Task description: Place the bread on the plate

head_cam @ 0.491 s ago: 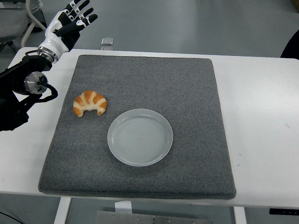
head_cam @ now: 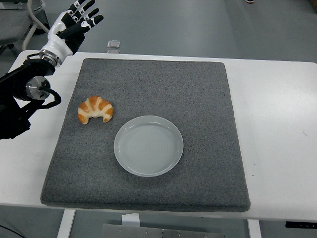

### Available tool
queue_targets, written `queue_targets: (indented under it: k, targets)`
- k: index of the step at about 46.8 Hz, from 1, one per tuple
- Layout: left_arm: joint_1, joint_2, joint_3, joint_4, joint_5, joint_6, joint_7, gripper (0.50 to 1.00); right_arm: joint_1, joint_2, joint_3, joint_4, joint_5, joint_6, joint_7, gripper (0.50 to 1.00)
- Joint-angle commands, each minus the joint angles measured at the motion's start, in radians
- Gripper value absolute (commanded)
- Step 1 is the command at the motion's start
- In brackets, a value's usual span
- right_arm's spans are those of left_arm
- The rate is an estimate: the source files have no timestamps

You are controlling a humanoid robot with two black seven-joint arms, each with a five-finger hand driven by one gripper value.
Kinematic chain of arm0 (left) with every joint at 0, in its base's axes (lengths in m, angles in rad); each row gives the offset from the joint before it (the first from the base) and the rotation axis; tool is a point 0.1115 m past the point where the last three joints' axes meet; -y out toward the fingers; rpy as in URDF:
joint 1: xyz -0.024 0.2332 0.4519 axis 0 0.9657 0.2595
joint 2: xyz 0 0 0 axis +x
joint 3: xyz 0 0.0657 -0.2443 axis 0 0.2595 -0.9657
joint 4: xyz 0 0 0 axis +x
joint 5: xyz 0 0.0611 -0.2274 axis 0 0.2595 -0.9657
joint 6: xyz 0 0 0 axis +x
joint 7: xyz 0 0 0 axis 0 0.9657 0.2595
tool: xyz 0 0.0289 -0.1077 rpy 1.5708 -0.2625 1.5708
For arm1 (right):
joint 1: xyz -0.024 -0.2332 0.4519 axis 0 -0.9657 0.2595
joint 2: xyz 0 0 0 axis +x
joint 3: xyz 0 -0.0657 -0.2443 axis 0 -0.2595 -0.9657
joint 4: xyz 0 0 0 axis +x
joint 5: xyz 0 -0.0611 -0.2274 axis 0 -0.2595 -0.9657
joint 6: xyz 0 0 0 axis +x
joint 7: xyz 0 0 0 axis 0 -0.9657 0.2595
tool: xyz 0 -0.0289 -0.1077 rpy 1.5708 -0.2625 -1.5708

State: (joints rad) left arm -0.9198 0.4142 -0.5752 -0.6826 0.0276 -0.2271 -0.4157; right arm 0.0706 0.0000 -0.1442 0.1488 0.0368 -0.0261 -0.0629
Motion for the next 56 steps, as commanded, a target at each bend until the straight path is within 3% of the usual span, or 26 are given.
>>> queue_targets:
  k: [1,56]
  targets:
    - [-0.001,0.000,0.000,0.000,0.000,-0.001,0.000,0.990,0.000,0.000,0.000,0.000,0.000,0.000,0.000,0.930]
    - [-0.004,0.008,0.014,-0.023,0.002,0.015,0.005,0.988,0.000,0.000,0.000,0.000,0.000,0.000,0.000,0.930]
